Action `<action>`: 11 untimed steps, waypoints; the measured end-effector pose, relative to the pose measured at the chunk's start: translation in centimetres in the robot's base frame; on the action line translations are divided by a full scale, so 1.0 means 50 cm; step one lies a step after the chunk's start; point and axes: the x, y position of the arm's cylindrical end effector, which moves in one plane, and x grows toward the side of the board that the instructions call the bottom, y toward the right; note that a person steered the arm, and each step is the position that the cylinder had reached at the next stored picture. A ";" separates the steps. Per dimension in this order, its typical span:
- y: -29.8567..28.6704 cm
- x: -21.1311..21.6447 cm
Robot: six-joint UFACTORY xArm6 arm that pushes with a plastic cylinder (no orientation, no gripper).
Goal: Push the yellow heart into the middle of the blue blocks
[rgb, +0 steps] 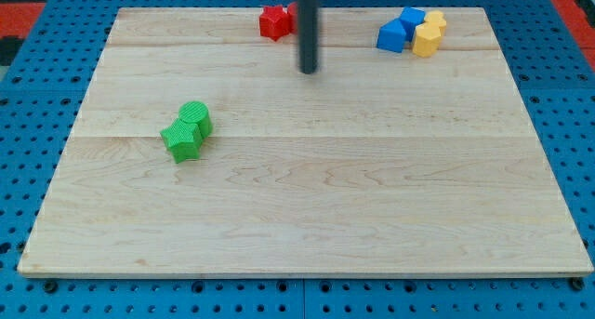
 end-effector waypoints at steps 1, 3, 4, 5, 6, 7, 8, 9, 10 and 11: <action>0.234 0.001; 0.373 -0.118; 0.444 -0.192; 0.367 -0.215; 0.254 -0.215; 0.150 -0.214; 0.061 -0.213; 0.097 -0.185; 0.107 -0.158; 0.074 -0.152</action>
